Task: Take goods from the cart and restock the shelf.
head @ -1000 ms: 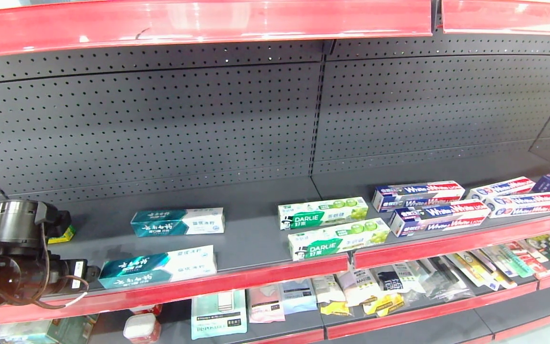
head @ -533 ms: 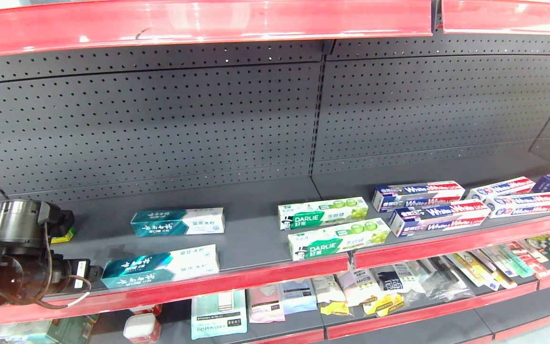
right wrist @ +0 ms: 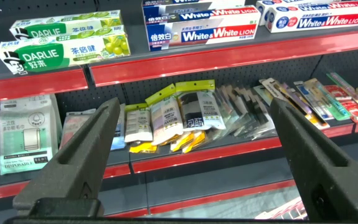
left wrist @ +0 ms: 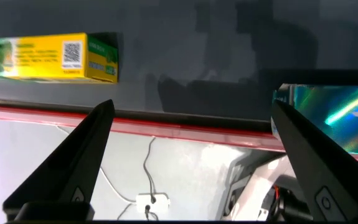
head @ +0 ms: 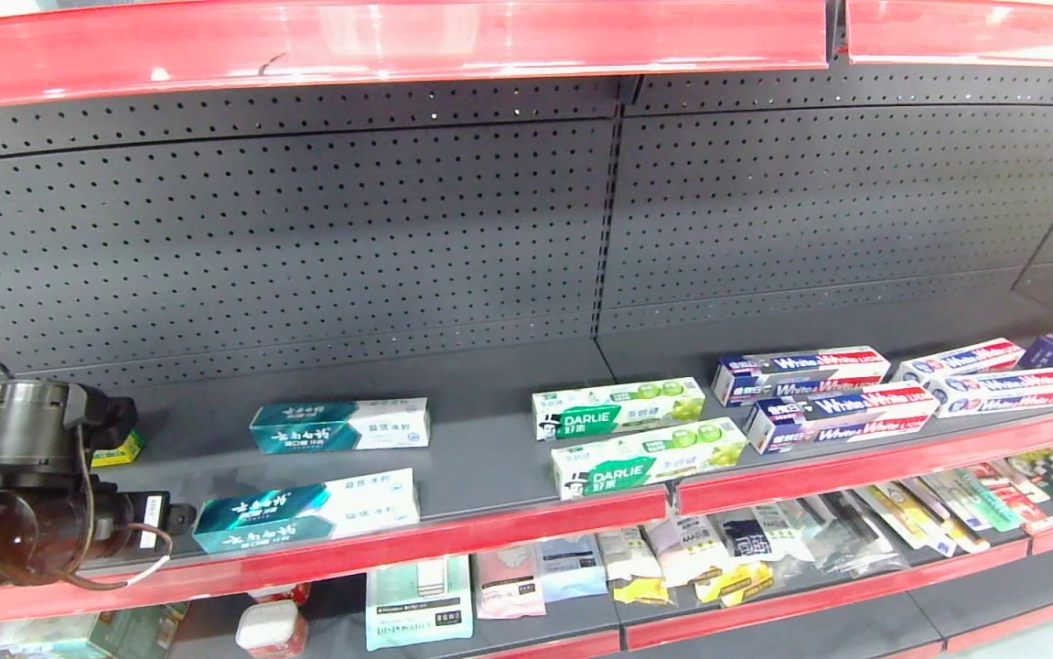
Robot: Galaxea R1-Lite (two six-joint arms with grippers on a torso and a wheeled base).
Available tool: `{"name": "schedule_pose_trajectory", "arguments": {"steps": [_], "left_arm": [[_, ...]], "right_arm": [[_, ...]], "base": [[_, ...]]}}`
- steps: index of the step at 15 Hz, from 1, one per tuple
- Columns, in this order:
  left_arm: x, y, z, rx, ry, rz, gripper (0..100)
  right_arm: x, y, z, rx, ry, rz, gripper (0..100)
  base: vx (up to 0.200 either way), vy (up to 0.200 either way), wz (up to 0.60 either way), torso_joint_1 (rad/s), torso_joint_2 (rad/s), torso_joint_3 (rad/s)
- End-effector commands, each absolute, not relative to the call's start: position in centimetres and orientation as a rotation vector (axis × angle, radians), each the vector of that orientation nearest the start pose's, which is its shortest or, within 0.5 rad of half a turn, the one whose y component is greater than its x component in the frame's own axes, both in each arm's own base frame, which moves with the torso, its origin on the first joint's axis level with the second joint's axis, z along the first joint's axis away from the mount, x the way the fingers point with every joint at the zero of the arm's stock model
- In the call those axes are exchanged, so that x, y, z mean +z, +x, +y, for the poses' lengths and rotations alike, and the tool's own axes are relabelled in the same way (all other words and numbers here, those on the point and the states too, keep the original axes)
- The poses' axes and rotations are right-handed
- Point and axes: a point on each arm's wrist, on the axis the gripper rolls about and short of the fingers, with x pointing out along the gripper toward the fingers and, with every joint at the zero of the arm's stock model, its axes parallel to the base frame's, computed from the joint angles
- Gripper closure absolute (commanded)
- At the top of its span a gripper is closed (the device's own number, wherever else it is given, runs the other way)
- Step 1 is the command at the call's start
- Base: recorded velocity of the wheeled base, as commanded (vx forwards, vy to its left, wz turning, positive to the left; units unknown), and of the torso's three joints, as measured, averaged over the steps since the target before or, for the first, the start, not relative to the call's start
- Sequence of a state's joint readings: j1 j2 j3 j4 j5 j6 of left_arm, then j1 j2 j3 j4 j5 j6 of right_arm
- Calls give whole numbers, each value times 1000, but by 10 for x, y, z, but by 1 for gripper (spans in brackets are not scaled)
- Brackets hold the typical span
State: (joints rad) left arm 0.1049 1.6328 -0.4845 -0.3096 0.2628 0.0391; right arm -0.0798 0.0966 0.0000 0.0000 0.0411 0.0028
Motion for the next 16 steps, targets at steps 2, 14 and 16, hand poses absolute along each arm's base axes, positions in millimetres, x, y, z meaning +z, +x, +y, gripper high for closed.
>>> {"name": "schedule_pose_trajectory", "arguments": {"steps": [2, 14, 16], "left_arm": [[134, 178, 25, 348, 94, 635, 0], [108, -23, 1, 31, 111, 158, 0], [90, -36, 1, 31, 110, 129, 0]], "right_arm": [[77, -15, 2, -38, 9, 98, 0], [77, -15, 2, -38, 9, 98, 0], [77, -15, 2, -38, 9, 98, 0]], "base": [[0, 0, 0, 0, 0, 0], [0, 0, 0, 0, 0, 0], [0, 0, 0, 0, 0, 0]]}}
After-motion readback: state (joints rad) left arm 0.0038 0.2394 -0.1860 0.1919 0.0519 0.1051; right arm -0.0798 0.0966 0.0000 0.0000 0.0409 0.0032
